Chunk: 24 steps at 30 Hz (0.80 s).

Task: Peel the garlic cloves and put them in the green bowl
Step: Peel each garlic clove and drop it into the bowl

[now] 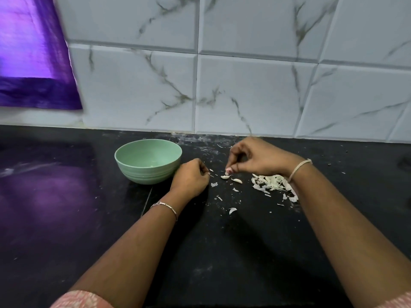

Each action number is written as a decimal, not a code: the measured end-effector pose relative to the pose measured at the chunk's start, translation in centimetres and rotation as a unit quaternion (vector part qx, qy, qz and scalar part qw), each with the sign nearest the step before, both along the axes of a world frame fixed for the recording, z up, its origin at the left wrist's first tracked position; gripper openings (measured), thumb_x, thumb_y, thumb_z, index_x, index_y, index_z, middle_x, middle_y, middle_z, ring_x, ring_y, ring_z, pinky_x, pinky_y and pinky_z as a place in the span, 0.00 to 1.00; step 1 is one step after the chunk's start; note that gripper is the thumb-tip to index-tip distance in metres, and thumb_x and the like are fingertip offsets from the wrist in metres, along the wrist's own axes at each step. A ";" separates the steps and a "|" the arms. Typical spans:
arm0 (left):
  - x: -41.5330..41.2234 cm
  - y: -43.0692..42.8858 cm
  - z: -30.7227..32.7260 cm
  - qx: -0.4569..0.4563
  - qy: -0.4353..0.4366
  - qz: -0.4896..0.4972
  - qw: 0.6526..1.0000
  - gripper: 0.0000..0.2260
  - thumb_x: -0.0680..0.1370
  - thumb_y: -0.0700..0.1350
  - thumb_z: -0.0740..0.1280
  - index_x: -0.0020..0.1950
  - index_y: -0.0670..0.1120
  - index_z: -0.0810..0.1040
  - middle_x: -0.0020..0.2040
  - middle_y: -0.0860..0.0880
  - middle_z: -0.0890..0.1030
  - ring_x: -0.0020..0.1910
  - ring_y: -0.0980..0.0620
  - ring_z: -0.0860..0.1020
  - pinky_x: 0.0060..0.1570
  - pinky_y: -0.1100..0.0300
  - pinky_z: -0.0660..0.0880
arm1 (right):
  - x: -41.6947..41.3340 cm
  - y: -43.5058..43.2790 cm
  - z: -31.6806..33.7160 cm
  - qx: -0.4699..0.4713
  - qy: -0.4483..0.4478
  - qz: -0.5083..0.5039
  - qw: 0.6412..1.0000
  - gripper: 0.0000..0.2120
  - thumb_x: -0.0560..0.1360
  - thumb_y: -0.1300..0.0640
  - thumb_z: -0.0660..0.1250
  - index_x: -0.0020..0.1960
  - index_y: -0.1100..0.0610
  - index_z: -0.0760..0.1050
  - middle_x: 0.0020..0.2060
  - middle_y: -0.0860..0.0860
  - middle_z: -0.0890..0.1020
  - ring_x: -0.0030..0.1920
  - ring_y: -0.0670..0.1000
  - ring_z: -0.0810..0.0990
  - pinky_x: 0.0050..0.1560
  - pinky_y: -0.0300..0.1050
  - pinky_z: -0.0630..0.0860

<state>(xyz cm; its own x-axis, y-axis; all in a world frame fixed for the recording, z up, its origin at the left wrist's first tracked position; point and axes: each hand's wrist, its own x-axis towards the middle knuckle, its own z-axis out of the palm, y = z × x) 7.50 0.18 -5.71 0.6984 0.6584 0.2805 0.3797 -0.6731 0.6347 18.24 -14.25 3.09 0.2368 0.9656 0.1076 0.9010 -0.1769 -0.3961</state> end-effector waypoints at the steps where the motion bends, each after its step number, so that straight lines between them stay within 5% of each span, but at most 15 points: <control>1: 0.0 -0.1 0.0 0.000 0.002 -0.005 1.000 0.03 0.76 0.44 0.67 0.49 0.48 0.77 0.45 0.52 0.81 0.49 0.50 0.79 0.45 0.60 0.72 | 0.1 0.0 -0.8 -0.009 0.002 0.001 1.000 0.04 0.72 0.60 0.74 0.41 0.52 0.82 0.40 0.47 0.86 0.40 0.43 0.82 0.44 0.36 0.76; 4: 0.0 -0.3 -0.1 0.014 0.001 -0.040 0.999 0.10 0.74 0.42 0.68 0.54 0.50 0.74 0.52 0.51 0.80 0.54 0.51 0.77 0.54 0.57 0.73 | 0.8 -0.4 -4.1 -0.070 0.003 0.000 0.998 0.01 0.72 0.59 0.75 0.43 0.54 0.83 0.40 0.48 0.85 0.40 0.43 0.81 0.46 0.39 0.75; 7: -0.1 -0.9 0.4 0.037 -0.035 -0.131 0.990 0.16 0.70 0.36 0.67 0.51 0.52 0.69 0.54 0.51 0.78 0.54 0.51 0.75 0.54 0.57 0.72 | 1.5 -1.4 -4.6 0.071 0.166 -0.021 0.983 0.02 0.72 0.60 0.75 0.43 0.55 0.83 0.40 0.49 0.86 0.41 0.42 0.82 0.47 0.35 0.76; 10: 0.0 -2.4 0.9 -0.032 -0.129 -0.201 0.971 0.16 0.70 0.32 0.69 0.49 0.50 0.70 0.48 0.54 0.77 0.40 0.54 0.75 0.40 0.65 0.72 | 1.3 -1.7 -5.0 0.210 0.286 -0.056 0.933 0.02 0.74 0.61 0.71 0.46 0.59 0.82 0.37 0.47 0.83 0.36 0.37 0.77 0.40 0.29 0.71; 15: 0.3 -3.2 1.7 -0.056 -0.234 -0.172 0.955 0.12 0.72 0.35 0.74 0.48 0.50 0.76 0.43 0.55 0.80 0.36 0.55 0.76 0.37 0.69 0.72 | 0.8 -1.2 -5.5 0.243 0.363 -0.093 0.895 0.06 0.78 0.55 0.66 0.47 0.56 0.79 0.33 0.44 0.78 0.31 0.39 0.71 0.31 0.31 0.67; 24: 0.4 -3.5 2.0 -0.089 -0.303 -0.145 0.938 0.05 0.73 0.41 0.75 0.44 0.49 0.81 0.43 0.53 0.83 0.38 0.61 0.78 0.38 0.64 0.74 | -0.7 0.1 -5.9 0.297 0.408 -0.141 0.852 0.11 0.78 0.51 0.66 0.41 0.56 0.80 0.31 0.48 0.76 0.29 0.41 0.68 0.29 0.30 0.65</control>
<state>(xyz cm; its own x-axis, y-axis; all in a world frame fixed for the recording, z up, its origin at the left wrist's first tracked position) 7.87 -3.28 -3.66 0.6027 0.5395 0.5880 -0.2699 -0.5556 0.7864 17.58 -14.15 -2.84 0.6794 0.6914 0.2458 0.2379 0.1093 -0.9651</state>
